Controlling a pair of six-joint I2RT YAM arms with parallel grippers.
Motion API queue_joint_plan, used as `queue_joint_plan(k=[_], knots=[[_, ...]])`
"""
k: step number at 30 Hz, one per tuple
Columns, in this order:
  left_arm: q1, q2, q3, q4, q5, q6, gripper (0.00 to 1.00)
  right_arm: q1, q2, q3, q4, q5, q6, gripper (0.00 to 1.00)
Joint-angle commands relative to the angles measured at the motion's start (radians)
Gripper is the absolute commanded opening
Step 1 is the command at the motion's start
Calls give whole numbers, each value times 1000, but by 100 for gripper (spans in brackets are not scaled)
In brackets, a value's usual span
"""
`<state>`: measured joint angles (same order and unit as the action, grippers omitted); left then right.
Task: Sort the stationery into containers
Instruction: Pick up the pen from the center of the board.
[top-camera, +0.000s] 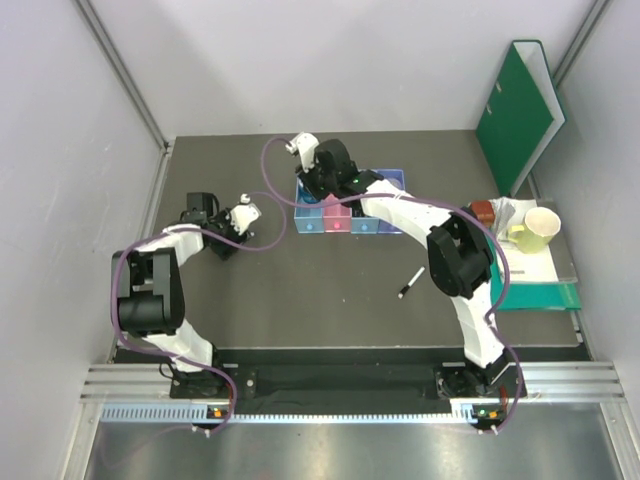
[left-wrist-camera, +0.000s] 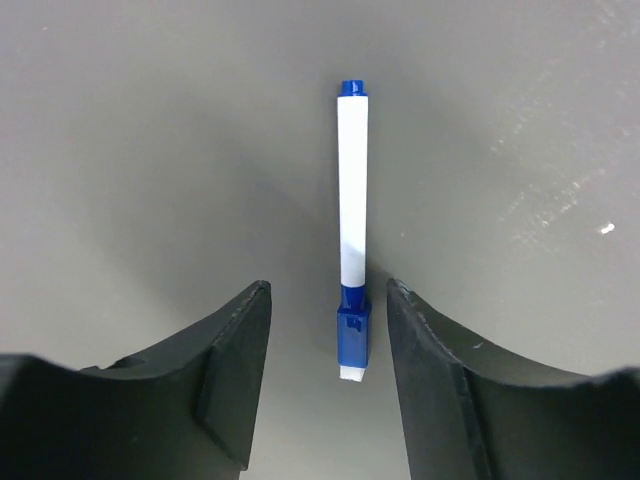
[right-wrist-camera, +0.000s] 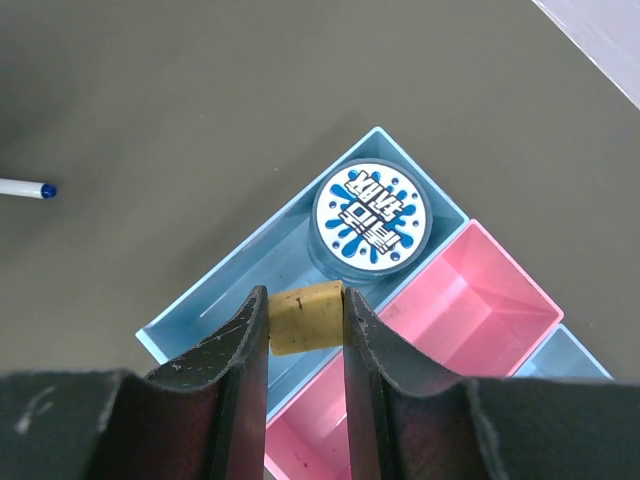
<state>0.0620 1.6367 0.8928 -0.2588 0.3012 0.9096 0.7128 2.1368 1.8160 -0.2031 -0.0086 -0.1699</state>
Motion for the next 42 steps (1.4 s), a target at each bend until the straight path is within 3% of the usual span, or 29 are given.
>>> queue_joint_plan(k=[1, 8, 14, 27, 31, 33, 34, 37, 42], knots=[[16, 46, 8, -163, 55, 60, 53, 24, 3, 28, 41, 4, 18, 16], [27, 81, 5, -188, 95, 72, 37, 33, 21, 14, 42, 5, 21, 17], [29, 104, 23, -188, 118, 45, 7, 34, 35, -17, 48, 6, 21, 18], [27, 20, 216, -258, 243, -146, 2, 39, 57, -41, 53, 6, 14, 24], [25, -32, 265, -276, 276, -222, 1, 42, 12, -52, 41, 30, 0, 55], [24, -70, 276, -290, 294, -236, 1, 40, -17, -63, 33, 41, -5, 66], [19, -84, 284, -293, 297, -254, 1, 42, -52, -73, 31, 53, -8, 77], [10, -147, 290, -295, 312, -290, 1, 40, -133, -122, 25, 103, -14, 93], [-13, -244, 301, -212, 312, -428, 0, 37, -270, -259, 33, 228, -8, 98]])
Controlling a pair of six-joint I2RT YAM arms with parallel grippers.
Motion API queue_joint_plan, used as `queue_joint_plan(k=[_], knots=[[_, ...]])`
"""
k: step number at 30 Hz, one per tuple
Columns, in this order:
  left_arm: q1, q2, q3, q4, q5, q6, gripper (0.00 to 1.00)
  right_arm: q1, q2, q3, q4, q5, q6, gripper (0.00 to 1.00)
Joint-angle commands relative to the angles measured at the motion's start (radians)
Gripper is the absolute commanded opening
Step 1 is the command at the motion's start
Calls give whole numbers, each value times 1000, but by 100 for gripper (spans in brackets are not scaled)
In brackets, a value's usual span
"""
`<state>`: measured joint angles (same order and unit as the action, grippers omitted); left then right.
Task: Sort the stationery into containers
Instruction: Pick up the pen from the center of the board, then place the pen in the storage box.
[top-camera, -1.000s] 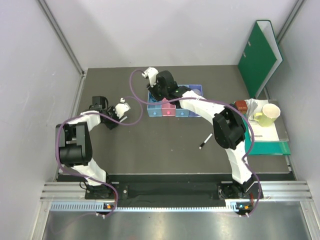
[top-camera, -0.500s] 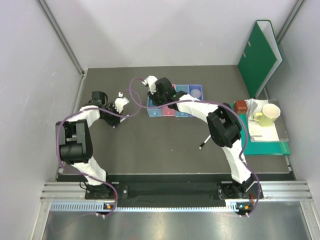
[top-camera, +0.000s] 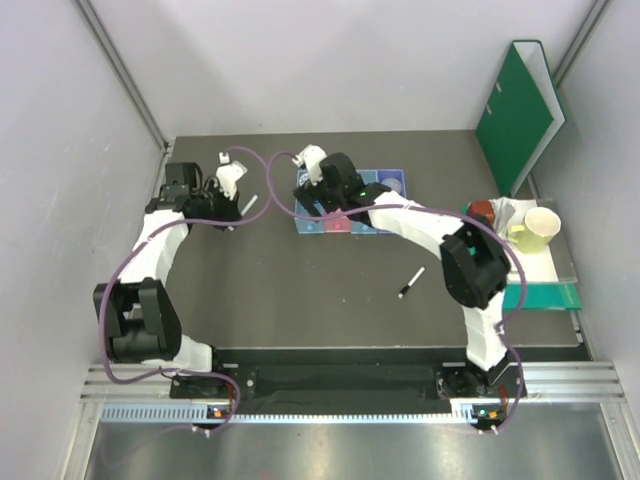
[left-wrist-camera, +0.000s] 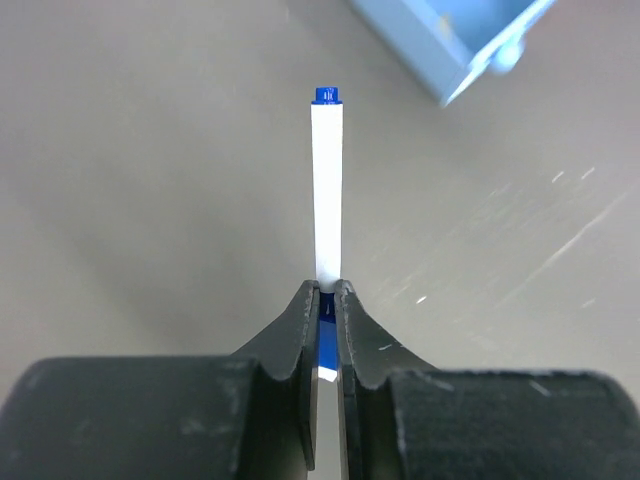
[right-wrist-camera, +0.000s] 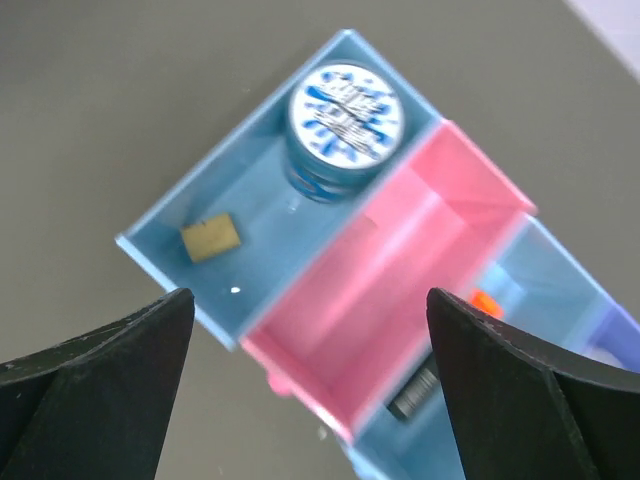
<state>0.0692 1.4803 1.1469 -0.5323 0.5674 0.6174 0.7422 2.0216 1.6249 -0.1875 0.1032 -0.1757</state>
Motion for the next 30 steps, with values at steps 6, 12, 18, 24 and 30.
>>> queue_joint_plan(k=[6, 12, 18, 24, 30], knots=[[-149, -104, 118, 144, -73, -284, 0, -44, -331, -267, -64, 247, 22, 96], [-345, 81, 294, 258, -231, -479, 1, -193, -466, -387, -270, 30, 250, 84], [-526, 339, 540, 282, -325, -512, 1, -322, -531, -539, -286, -155, 424, 80], [-603, 544, 751, 222, -357, -561, 1, -414, -572, -592, -309, -263, 492, 79], [-641, 591, 742, 230, -411, -596, 1, -412, -630, -710, -279, -335, 571, 79]])
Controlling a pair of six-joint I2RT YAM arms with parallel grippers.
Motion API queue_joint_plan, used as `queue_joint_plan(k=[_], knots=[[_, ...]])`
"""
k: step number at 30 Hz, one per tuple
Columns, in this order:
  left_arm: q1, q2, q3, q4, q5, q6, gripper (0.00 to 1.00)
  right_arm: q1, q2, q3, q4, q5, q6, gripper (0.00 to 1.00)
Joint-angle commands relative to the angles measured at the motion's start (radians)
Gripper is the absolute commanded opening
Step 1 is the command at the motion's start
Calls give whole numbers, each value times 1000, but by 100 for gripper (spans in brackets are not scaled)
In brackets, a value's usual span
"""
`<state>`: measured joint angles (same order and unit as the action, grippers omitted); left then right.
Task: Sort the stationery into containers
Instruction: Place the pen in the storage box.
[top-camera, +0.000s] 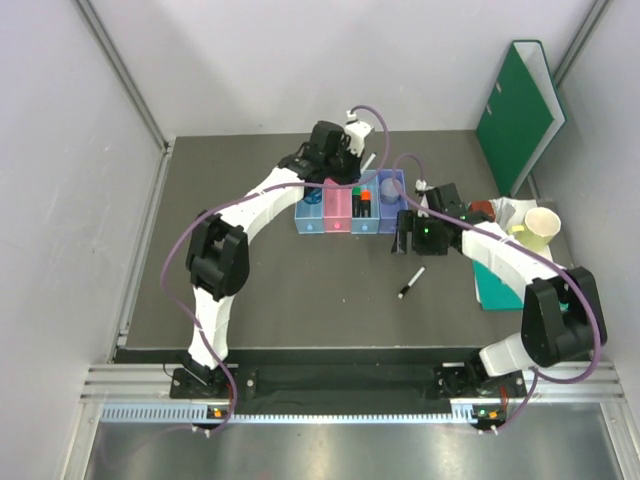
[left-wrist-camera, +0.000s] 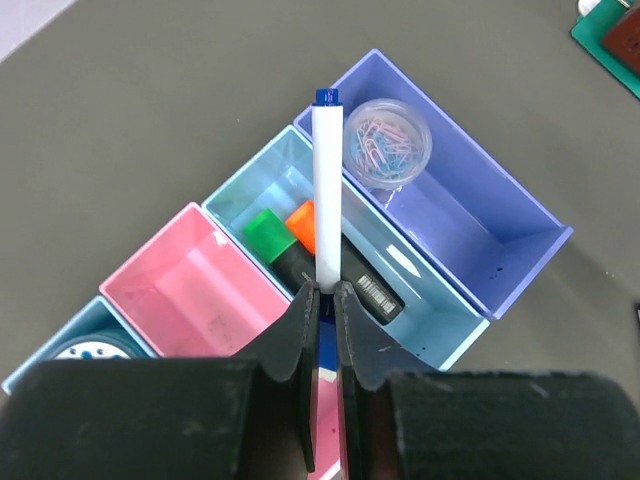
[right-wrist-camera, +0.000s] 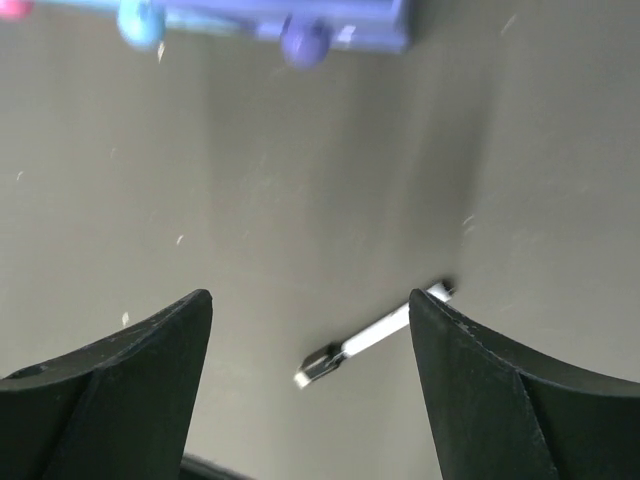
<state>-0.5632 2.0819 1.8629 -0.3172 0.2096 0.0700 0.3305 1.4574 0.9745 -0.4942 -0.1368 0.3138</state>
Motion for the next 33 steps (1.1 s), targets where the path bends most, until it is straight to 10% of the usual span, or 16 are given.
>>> queue_joint_plan(k=[1, 28, 33], knots=[[-10, -25, -8, 18, -76, -50, 1, 2, -74, -78, 28, -98, 91, 79], [43, -3, -166, 21, -220, -101, 3, 44, 80, -122, -30, -17, 127, 68], [52, 1, -179, 18, -214, -102, 31, 77, 112, -86, -49, 25, 126, 47]])
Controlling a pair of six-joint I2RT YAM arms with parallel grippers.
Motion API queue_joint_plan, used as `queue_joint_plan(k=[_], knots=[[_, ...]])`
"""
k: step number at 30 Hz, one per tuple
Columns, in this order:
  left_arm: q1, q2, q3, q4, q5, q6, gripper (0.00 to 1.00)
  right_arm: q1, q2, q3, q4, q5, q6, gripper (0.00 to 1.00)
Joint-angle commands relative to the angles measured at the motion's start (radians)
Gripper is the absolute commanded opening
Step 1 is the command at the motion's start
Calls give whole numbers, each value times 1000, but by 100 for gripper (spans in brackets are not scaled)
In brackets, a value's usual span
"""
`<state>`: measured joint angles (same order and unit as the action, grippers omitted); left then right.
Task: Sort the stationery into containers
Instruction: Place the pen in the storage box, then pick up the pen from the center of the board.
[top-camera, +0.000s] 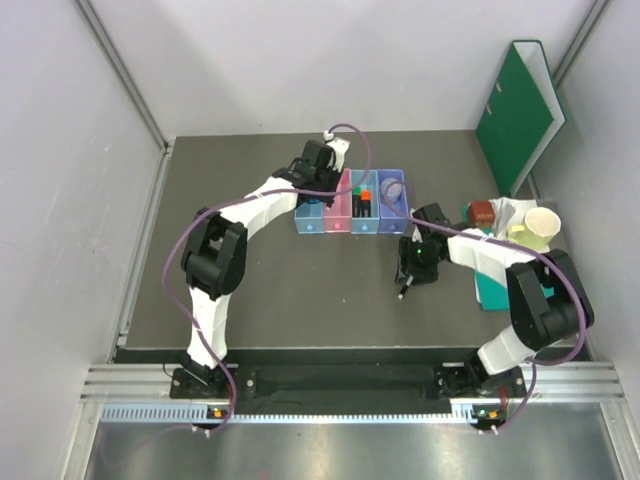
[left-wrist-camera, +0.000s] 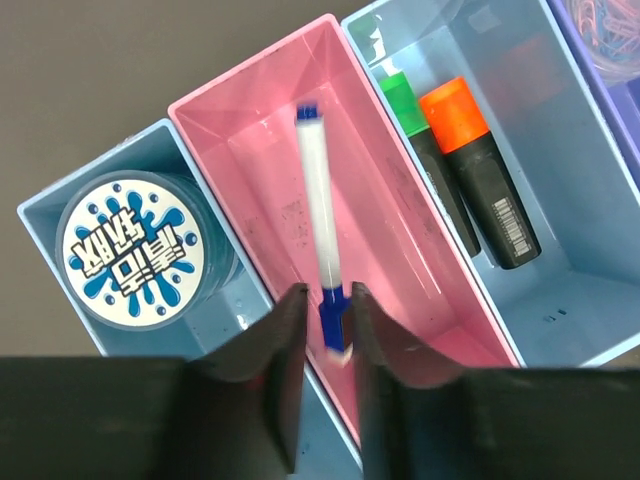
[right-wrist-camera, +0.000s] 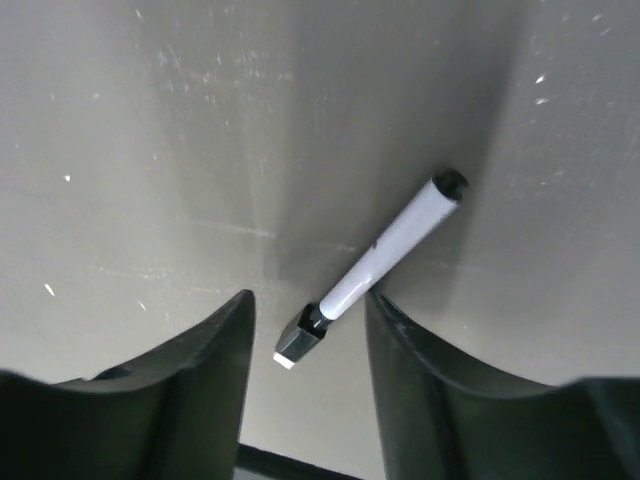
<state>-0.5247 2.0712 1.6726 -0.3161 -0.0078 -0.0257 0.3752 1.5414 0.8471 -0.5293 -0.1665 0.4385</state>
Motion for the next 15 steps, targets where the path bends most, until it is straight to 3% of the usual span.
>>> queue_joint_plan(k=[1, 2, 6, 7, 10, 15], knots=[[14, 12, 6, 18, 34, -6, 35, 37, 34, 50, -17, 56, -3, 44], [17, 15, 4, 20, 34, -5, 48, 44, 43, 55, -24, 68, -3, 39], [25, 21, 12, 17, 38, -3, 69, 53, 63, 73, -37, 90, -9, 29], [26, 23, 12, 15, 35, -5, 70, 56, 68, 81, -38, 94, -14, 20], [26, 10, 13, 17, 42, -13, 74, 67, 69, 89, -46, 107, -20, 10], [26, -45, 35, -9, 55, -11, 74, 71, 57, 92, -44, 124, -26, 1]])
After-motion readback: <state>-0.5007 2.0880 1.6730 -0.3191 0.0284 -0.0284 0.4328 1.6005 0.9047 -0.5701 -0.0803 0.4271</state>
